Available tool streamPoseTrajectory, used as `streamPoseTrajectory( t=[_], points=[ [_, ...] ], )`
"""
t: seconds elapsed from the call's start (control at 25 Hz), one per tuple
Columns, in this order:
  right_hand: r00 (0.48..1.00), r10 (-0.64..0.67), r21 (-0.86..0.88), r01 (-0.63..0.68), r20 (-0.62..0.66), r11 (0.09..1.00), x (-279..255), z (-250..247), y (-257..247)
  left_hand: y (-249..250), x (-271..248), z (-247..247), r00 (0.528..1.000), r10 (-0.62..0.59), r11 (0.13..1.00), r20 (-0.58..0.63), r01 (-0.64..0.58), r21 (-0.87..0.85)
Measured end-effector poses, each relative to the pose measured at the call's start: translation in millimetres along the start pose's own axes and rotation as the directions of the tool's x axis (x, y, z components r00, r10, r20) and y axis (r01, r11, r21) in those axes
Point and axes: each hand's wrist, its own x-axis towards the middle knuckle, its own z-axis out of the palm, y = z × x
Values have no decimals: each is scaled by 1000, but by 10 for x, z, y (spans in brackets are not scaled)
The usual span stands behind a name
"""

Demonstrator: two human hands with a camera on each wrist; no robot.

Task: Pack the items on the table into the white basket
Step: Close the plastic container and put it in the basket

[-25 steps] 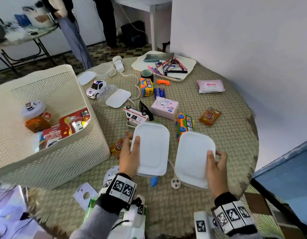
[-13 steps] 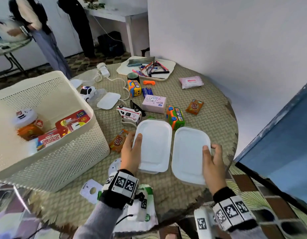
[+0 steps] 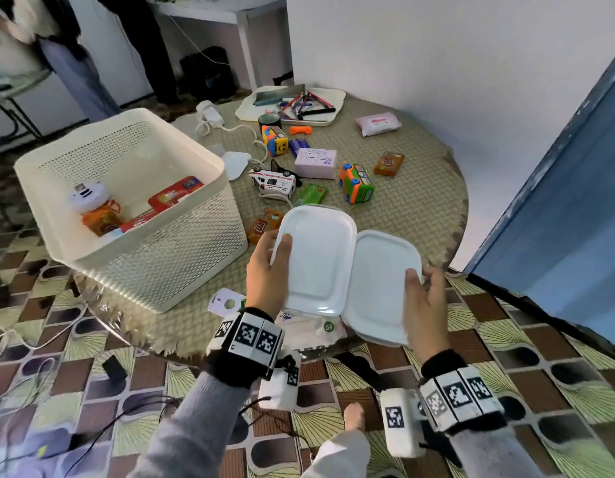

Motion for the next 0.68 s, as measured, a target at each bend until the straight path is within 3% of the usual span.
streamPoseTrajectory(
  t=[0.16, 0.36, 0.68],
  points=[
    [999, 4, 35, -5, 31, 999, -351, 156, -74, -53, -208, -433, 1000, 17, 999, -16, -16, 40],
    [995, -28, 31, 25, 95, 999, -565, 540, -292, -49, -305, -1074, 991, 41, 998, -129, -35, 49],
    [971, -191, 45, 186, 147, 981, -635, 1600, -816, -35, 84, -2170, 948, 69, 997, -310, -77, -14]
  ],
)
